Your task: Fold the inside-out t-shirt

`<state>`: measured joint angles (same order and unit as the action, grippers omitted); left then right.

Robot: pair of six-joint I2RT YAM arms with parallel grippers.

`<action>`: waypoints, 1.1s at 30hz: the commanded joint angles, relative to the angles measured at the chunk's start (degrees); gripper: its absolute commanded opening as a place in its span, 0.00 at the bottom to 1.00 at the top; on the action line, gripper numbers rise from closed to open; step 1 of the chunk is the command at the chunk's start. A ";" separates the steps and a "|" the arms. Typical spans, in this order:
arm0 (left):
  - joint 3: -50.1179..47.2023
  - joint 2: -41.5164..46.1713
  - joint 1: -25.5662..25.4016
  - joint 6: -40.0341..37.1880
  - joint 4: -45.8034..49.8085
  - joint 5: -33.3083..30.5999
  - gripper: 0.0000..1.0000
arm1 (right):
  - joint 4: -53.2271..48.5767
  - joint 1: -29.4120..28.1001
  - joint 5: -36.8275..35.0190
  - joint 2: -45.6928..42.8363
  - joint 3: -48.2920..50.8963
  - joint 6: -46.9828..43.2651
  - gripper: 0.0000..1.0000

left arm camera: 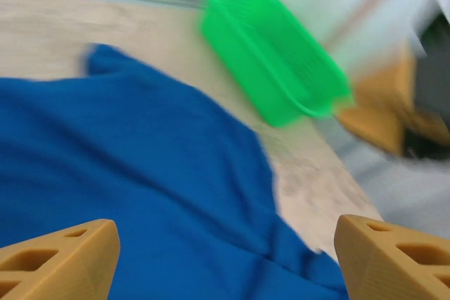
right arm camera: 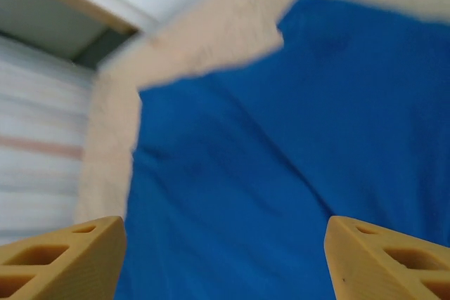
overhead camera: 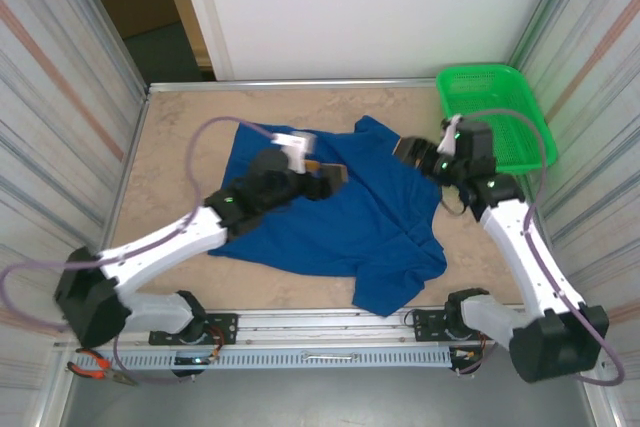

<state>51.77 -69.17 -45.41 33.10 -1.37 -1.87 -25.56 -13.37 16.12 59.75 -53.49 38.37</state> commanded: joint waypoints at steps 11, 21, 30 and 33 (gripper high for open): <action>-18.79 12.99 27.87 4.45 12.47 9.06 0.82 | 12.55 -2.37 -7.18 28.53 5.59 7.11 0.60; -17.96 12.42 33.82 5.31 10.95 13.59 0.82 | 13.08 -0.15 -4.07 53.99 -16.40 13.75 0.47; -16.29 8.80 35.83 5.50 11.20 13.93 0.83 | 5.27 4.84 2.37 71.48 -49.97 11.65 0.50; -16.38 8.52 35.83 7.21 13.12 13.27 0.83 | 6.89 4.47 2.71 62.73 -44.81 8.87 0.52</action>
<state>33.67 -60.53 -10.07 38.48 10.46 11.14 -16.84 -8.12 16.29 129.75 -100.09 50.09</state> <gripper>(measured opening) 0.826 0.516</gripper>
